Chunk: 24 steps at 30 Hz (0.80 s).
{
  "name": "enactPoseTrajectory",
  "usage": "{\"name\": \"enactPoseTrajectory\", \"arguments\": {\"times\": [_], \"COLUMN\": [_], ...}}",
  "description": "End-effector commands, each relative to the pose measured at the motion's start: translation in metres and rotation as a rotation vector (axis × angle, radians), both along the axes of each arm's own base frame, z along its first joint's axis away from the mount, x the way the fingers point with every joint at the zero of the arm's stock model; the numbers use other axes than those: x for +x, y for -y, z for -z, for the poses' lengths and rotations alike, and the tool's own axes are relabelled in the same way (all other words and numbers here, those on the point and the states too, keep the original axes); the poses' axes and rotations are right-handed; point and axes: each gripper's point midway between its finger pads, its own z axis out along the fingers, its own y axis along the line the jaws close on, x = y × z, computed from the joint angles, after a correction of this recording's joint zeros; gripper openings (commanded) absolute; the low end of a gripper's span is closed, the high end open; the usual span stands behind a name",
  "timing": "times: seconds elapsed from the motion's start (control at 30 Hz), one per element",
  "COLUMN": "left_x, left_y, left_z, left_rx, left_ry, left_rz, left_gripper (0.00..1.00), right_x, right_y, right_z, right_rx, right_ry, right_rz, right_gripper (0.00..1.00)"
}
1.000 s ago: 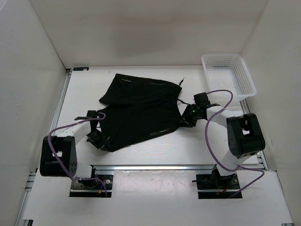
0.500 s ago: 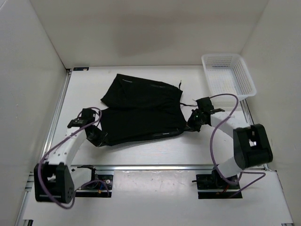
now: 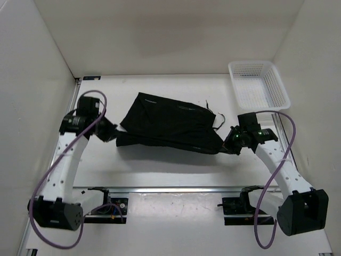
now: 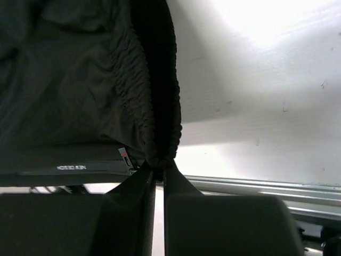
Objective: Fold and stack the shorts
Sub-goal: Fold the shorts
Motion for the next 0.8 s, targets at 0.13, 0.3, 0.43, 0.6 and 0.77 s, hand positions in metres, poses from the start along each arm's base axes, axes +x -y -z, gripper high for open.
{"name": "enactPoseTrajectory", "arguments": {"times": [0.13, 0.3, 0.43, 0.6, 0.77], "left_x": [0.107, 0.165, 0.209, 0.279, 0.350], "left_y": [-0.025, -0.021, -0.017, -0.015, 0.007], "left_z": [-0.068, -0.069, -0.071, -0.052, -0.018], "left_rx": [0.178, 0.192, 0.180, 0.150, 0.017], "left_ry": [0.170, 0.163, 0.179, 0.188, 0.253], "left_rz": [-0.012, 0.007, 0.017, 0.018, 0.116], "left_gripper": [0.10, 0.10, 0.10, 0.10, 0.18], "right_x": [0.054, 0.103, 0.143, 0.200, 0.290], "right_y": [0.029, 0.032, 0.030, 0.028, 0.019], "right_z": [-0.039, -0.061, -0.073, -0.064, -0.052], "right_rx": [-0.164, -0.191, -0.197, -0.202, -0.166], "right_ry": [0.055, 0.103, 0.133, 0.118, 0.149], "right_rz": [0.097, 0.129, 0.138, 0.155, 0.163], "right_gripper": [0.00, 0.00, 0.00, 0.00, 0.03]}}
